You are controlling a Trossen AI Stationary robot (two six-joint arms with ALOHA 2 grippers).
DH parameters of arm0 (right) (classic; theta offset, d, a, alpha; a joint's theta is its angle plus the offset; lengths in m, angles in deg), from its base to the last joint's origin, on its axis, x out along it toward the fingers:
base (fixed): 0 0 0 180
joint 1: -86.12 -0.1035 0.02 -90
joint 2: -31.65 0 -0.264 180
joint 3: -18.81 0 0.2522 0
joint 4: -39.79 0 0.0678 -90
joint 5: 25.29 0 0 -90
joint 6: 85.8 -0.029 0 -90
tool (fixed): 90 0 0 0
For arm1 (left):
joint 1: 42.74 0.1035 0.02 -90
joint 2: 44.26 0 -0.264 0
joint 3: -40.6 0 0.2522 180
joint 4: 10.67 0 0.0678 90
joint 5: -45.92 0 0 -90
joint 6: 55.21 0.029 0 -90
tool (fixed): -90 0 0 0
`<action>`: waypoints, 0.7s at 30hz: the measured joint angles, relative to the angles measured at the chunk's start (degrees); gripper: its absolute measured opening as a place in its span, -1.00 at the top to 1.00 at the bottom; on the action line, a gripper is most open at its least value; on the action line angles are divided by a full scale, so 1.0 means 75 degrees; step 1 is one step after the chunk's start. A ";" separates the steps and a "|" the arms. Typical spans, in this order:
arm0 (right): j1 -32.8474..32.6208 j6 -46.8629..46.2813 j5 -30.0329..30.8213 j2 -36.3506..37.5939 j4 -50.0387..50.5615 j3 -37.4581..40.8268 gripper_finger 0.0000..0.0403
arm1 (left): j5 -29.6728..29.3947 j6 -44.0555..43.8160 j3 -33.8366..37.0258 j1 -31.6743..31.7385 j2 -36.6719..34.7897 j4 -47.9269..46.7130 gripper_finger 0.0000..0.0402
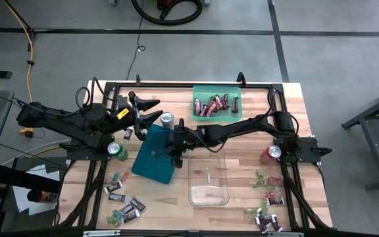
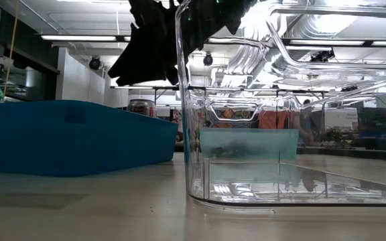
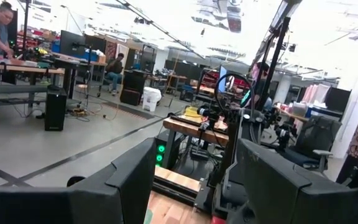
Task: Sort candy
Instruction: Put the chocolate bar into the blue bin
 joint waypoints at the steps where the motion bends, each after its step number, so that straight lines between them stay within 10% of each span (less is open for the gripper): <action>1: 0.0005 0.0012 0.0052 0.0001 -0.0005 0.0000 0.29 | -0.0002 0.0000 0.0000 0.0000 0.0000 -0.0002 -0.05; 7: 0.0120 0.0534 0.0051 0.0429 0.0677 0.0000 -0.11 | 0.0000 -0.0001 0.0000 0.0000 0.0000 -0.0006 -0.05; 21: 0.0413 0.0723 0.0405 0.3895 0.4039 0.1269 -0.15 | -0.0001 0.0008 -0.0002 0.0000 0.0009 -0.0387 -0.05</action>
